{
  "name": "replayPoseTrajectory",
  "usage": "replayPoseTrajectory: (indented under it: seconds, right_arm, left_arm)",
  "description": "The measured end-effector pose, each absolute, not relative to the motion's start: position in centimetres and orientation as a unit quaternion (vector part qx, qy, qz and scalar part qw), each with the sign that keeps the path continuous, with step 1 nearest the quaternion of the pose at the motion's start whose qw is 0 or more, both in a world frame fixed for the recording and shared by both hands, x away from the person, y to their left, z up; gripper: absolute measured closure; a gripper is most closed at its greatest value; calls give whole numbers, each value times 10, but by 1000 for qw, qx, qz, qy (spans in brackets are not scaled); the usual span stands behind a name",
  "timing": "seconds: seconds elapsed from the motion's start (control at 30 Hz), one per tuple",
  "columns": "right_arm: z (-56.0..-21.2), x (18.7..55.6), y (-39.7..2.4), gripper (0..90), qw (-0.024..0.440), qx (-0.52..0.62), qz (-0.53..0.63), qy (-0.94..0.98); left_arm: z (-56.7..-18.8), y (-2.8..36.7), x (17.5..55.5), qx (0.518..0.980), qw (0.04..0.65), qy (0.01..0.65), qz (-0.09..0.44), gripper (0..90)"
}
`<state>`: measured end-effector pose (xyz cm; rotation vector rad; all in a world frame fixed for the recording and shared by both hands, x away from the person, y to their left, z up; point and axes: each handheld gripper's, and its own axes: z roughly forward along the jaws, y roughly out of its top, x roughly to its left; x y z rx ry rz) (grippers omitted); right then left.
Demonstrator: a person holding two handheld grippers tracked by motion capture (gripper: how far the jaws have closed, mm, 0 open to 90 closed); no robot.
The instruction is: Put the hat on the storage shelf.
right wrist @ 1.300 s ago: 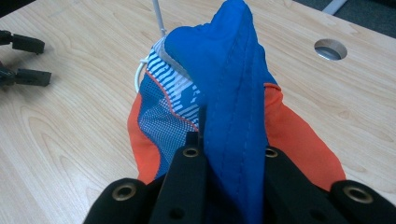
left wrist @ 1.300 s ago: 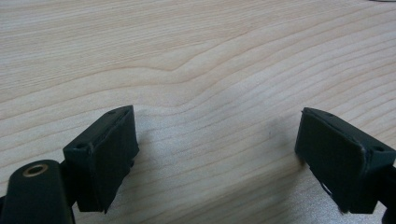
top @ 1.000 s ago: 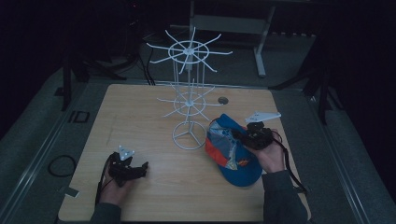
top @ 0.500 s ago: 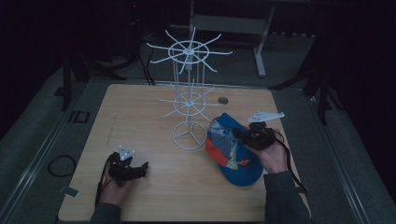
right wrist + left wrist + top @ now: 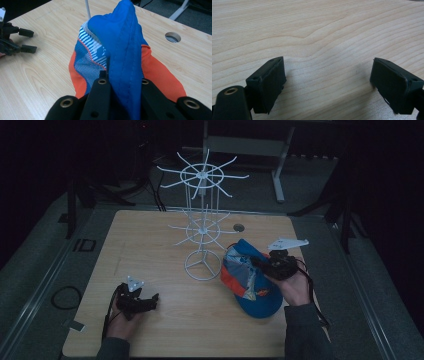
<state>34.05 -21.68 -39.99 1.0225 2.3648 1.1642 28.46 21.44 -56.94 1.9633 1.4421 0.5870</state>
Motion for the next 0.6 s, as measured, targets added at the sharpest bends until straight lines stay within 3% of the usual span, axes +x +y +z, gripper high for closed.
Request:
replayPoseTrajectory:
  seconds: [0.6]
  right_arm:
    - [-386,332,-218,878,166,346,420,822]
  left_arm:
    - [-569,214,285,744,313,547,223,134]
